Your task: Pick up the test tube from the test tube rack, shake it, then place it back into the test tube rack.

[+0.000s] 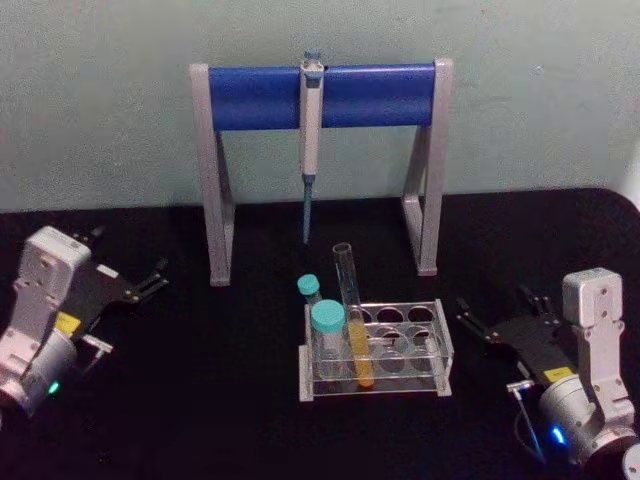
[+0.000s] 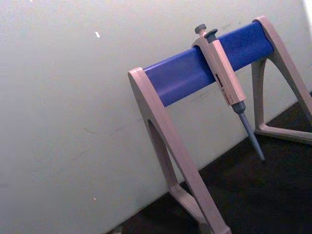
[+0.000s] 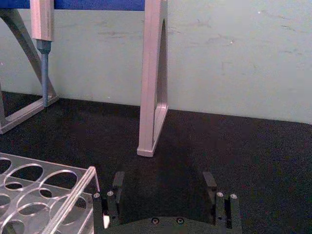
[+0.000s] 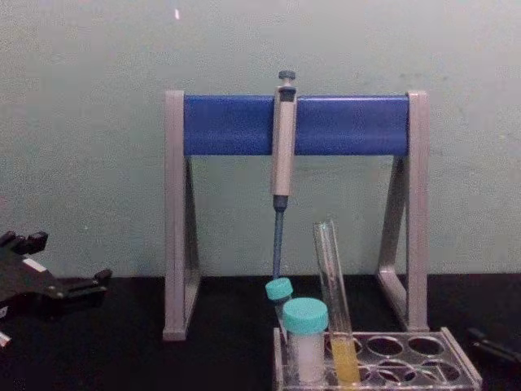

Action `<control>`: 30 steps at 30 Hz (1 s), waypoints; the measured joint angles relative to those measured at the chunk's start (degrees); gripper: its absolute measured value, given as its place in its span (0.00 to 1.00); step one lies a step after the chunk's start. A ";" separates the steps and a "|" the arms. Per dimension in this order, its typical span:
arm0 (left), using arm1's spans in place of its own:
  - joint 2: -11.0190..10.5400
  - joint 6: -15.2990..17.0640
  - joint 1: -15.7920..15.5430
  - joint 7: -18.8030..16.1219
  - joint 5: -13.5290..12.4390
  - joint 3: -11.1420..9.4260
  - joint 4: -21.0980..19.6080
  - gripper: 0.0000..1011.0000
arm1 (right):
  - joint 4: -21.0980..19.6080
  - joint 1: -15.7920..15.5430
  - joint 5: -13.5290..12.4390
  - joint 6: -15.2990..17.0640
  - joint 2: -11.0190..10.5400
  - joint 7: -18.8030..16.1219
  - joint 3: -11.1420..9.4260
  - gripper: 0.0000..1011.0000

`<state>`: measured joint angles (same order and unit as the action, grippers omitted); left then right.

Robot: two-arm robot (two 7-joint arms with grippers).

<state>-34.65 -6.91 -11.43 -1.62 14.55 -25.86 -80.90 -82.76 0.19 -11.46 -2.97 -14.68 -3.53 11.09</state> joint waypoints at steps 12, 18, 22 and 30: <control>0.00 0.00 0.00 0.00 0.00 0.00 0.00 0.99 | 0.00 0.00 0.00 0.00 0.00 0.00 0.00 0.99; 0.00 0.00 0.00 0.00 0.00 0.00 0.00 0.99 | 0.00 0.00 0.00 0.00 0.00 0.00 0.00 0.99; 0.00 0.00 0.00 0.00 0.00 0.00 0.00 0.99 | 0.00 0.00 0.00 0.00 0.00 0.00 0.00 0.99; 0.00 0.00 0.00 0.00 0.00 0.00 0.00 0.99 | 0.00 0.00 0.00 0.00 0.00 0.00 0.00 0.99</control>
<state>-34.65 -6.91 -11.43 -1.62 14.55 -25.86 -80.90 -82.76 0.19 -11.46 -2.97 -14.68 -3.54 11.10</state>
